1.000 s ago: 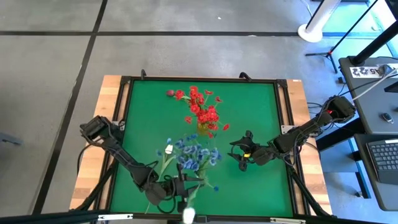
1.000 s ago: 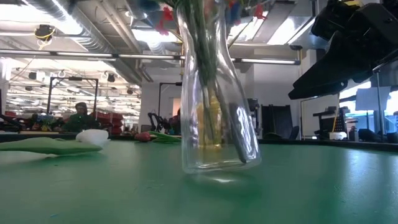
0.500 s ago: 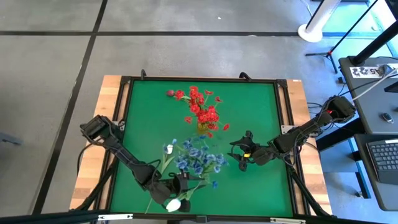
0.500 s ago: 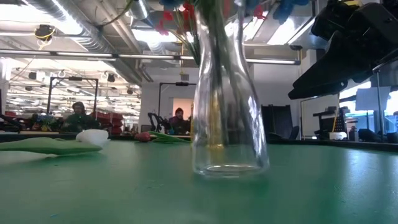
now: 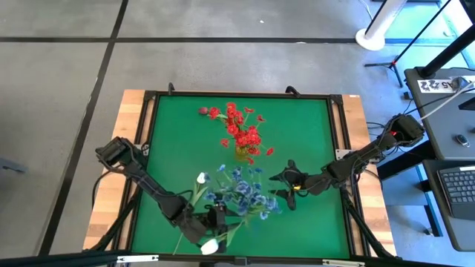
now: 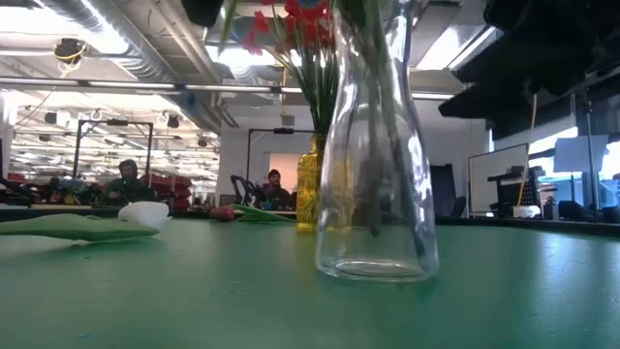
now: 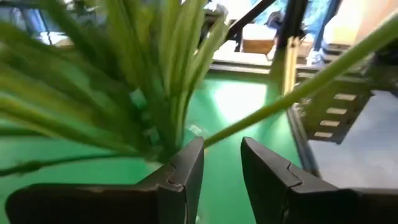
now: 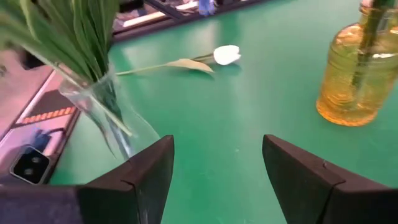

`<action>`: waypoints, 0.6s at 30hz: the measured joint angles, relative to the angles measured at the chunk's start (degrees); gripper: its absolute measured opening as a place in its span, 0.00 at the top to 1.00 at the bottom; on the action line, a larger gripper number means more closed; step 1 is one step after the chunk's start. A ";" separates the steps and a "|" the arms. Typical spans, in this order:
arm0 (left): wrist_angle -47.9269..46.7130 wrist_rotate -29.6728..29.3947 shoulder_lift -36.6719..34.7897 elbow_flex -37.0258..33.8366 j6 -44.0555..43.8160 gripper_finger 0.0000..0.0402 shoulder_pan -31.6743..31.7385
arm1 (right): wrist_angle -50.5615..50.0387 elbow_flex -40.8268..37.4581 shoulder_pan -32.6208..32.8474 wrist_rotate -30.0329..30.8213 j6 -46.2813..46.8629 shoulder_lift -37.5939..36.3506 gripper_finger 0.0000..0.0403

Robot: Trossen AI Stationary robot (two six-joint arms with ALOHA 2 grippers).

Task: Sort flowers into vase by color
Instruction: Put the bottom white flower into the transparent vase

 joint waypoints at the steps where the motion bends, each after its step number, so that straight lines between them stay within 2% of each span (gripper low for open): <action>1: -0.97 0.01 0.02 0.01 -0.97 0.74 0.18 | 0.48 0.00 0.00 -0.25 -0.13 0.00 0.40; 8: -3.29 1.07 0.00 0.02 -4.36 0.72 0.84 | 1.27 0.00 0.02 -1.62 -0.83 0.00 0.40; 18: -6.24 1.01 -0.36 0.15 -6.94 0.61 0.41 | 0.73 0.00 0.02 -2.24 -1.42 0.02 0.40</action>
